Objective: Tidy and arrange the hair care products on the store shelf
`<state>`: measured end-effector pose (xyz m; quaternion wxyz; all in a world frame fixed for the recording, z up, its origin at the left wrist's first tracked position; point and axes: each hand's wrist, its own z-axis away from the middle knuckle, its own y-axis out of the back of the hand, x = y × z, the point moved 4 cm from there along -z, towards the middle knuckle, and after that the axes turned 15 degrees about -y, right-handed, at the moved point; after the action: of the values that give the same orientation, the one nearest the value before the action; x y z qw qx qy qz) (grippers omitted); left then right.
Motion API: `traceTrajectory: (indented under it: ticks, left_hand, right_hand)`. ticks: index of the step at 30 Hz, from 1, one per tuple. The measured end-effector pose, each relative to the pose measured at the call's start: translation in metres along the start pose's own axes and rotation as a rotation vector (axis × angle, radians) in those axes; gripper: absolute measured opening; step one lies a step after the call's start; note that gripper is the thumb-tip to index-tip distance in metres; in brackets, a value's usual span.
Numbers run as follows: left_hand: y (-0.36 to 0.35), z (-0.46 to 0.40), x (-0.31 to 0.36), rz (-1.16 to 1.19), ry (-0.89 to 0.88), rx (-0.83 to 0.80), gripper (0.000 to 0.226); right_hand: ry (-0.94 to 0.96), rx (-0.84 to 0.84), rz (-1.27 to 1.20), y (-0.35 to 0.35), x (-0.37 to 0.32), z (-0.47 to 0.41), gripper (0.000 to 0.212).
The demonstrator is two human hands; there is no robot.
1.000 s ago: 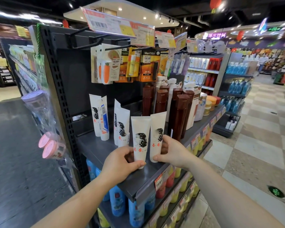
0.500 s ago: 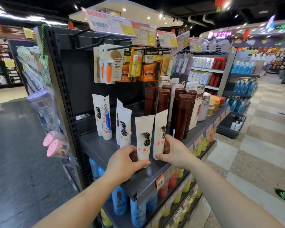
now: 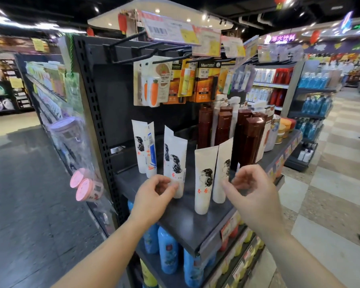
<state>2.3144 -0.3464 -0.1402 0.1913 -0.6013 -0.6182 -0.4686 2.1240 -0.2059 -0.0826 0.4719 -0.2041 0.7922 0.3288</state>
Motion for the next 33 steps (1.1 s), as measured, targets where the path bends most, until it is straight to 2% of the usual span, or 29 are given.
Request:
traceTrajectory:
  ticks: [4,7,12,14,17,19,21,23,26,30,31,33]
  left_hand:
    - [0.015,-0.016,-0.014,0.006,-0.024,0.047,0.012]
    - [0.027,-0.029,-0.029,0.015,-0.040,0.000,0.011]
    - [0.048,-0.050,-0.053,0.037,-0.110,-0.180,0.015]
    - [0.052,-0.055,-0.060,0.044,-0.144,-0.261,0.022]
    - [0.045,-0.057,-0.066,0.091,-0.170,-0.392,0.044]
    - [0.035,-0.054,-0.066,0.090,-0.190,-0.505,0.053]
    - [0.029,-0.052,-0.064,0.020,-0.241,-0.560,0.040]
    - [0.023,-0.056,-0.061,-0.022,-0.233,-0.558,0.041]
    - [0.014,-0.062,-0.054,-0.023,-0.186,-0.522,0.058]
    - [0.006,-0.064,-0.044,0.043,-0.140,-0.515,0.081]
    - [0.005,-0.064,-0.044,0.036,-0.133,-0.511,0.081]
    - [0.004,-0.064,-0.045,-0.016,-0.156,-0.482,0.062]
  right_hand:
    - [0.027,-0.172,0.041,-0.051,-0.026,0.044,0.018]
    - [-0.064,-0.225,0.110,-0.101,-0.024,0.053,0.031]
    - [-0.286,0.019,0.188,-0.149,-0.021,0.044,0.052]
    - [-0.329,0.144,0.234,-0.160,-0.022,0.045,0.053]
    - [-0.371,0.302,0.259,-0.169,-0.023,0.049,0.043]
    - [-0.425,0.353,0.295,-0.172,-0.024,0.054,0.041]
    - [-0.511,0.359,0.323,-0.176,-0.019,0.053,0.062]
    - [-0.594,0.338,0.324,-0.180,-0.014,0.046,0.073]
    - [-0.651,0.343,0.327,-0.185,-0.011,0.031,0.057]
    - [-0.627,0.382,0.395,-0.186,-0.011,0.025,0.031]
    - [-0.632,0.371,0.408,-0.185,-0.012,0.026,0.030]
    - [-0.643,0.349,0.375,-0.184,-0.014,0.030,0.029]
